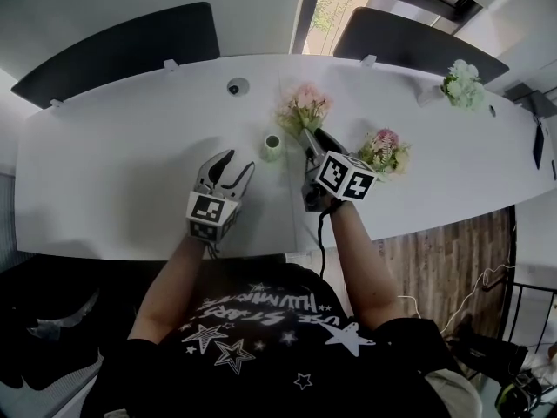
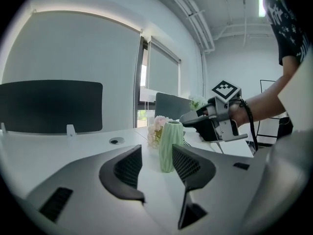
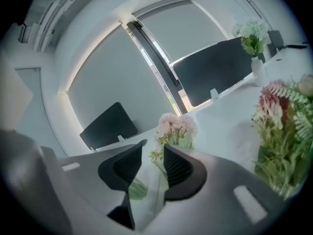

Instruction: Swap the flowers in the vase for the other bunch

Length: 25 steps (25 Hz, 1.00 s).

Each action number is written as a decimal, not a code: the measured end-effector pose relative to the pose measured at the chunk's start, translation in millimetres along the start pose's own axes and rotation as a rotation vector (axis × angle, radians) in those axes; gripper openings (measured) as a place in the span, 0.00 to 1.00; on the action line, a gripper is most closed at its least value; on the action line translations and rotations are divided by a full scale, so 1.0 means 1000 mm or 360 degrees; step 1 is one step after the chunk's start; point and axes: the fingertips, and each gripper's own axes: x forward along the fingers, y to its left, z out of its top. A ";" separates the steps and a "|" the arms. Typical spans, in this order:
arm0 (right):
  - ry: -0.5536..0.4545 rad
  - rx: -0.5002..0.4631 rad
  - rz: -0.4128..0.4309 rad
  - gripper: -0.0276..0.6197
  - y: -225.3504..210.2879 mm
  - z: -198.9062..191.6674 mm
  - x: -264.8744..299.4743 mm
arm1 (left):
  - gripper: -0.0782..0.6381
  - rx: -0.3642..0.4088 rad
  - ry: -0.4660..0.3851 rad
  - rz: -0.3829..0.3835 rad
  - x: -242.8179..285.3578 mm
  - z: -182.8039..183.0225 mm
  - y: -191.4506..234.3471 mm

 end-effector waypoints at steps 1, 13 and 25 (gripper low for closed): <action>-0.0010 -0.0020 -0.0002 0.21 0.001 0.001 -0.005 | 0.35 0.0009 -0.0005 0.0019 -0.002 0.002 0.000; -0.0031 -0.0126 0.0245 0.05 0.031 0.004 -0.060 | 0.12 0.0035 -0.0041 0.0201 -0.031 0.004 -0.021; 0.0069 -0.0120 0.0268 0.05 0.019 -0.024 -0.100 | 0.12 0.0038 -0.0070 0.0307 -0.046 0.004 -0.047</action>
